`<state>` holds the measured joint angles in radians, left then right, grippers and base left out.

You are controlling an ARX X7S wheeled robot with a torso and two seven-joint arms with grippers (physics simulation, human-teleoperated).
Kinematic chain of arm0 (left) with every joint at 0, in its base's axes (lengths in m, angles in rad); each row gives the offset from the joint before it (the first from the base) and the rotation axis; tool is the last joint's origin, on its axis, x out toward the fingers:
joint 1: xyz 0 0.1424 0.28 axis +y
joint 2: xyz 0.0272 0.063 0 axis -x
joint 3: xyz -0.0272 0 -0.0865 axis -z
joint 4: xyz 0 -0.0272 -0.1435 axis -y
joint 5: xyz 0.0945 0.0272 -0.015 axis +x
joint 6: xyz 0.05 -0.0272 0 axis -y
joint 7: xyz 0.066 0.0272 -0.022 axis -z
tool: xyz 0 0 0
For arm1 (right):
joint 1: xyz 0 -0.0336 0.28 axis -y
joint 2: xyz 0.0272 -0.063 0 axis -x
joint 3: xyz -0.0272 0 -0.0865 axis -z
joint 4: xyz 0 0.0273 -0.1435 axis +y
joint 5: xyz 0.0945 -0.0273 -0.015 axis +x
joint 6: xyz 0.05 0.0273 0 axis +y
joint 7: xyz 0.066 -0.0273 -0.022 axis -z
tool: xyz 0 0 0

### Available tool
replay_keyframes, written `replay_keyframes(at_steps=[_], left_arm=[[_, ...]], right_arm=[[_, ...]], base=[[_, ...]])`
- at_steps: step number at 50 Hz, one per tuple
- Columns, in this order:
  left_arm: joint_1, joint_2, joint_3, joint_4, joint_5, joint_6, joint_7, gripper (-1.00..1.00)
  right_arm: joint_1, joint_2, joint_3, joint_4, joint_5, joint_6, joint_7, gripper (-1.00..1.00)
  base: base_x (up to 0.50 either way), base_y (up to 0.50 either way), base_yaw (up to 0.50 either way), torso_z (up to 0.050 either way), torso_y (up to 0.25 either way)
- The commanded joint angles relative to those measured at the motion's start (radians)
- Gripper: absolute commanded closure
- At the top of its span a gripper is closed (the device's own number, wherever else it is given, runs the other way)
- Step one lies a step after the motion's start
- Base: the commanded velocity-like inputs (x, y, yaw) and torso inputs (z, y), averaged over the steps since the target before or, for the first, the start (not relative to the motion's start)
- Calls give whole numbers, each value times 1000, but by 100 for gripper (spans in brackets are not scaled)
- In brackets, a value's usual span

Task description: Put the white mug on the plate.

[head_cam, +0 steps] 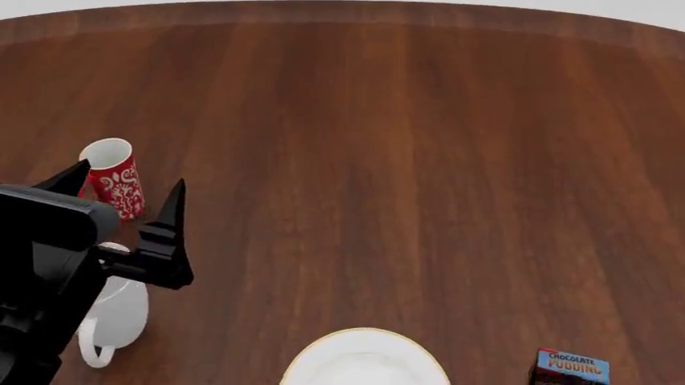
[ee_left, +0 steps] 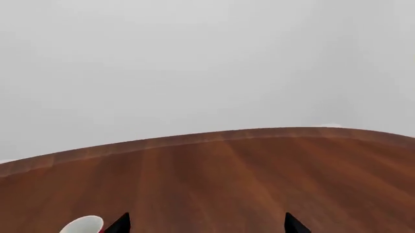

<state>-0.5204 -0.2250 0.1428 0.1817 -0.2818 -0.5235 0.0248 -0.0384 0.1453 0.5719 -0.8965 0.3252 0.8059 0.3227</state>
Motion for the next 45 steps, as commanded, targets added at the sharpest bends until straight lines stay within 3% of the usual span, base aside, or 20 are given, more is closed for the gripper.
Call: replay_keyframes(at_steps=[1, 16, 37, 45], left_arm=[[12, -6, 6, 0, -7, 24, 9, -100], [25, -15, 0, 58, -13, -20, -29, -100], [210, -79, -171, 475, -76, -405, -255, -100], [305, -93, -201, 527, -72, -443, -287, -100]], right_arm=[[-12, 3, 1, -7, 9, -6, 7, -100], [-21, 6, -12, 1, 16, -18, 16, -100], [-26, 11, -29, 57, 22, -59, 17, -100], [-30, 13, -36, 65, 25, -67, 19, -100]], base=[[0, 0, 0, 0, -250], [-1, 0, 0, 0, -242], [0, 0, 0, 0, 0], [0, 0, 0, 0, 0]])
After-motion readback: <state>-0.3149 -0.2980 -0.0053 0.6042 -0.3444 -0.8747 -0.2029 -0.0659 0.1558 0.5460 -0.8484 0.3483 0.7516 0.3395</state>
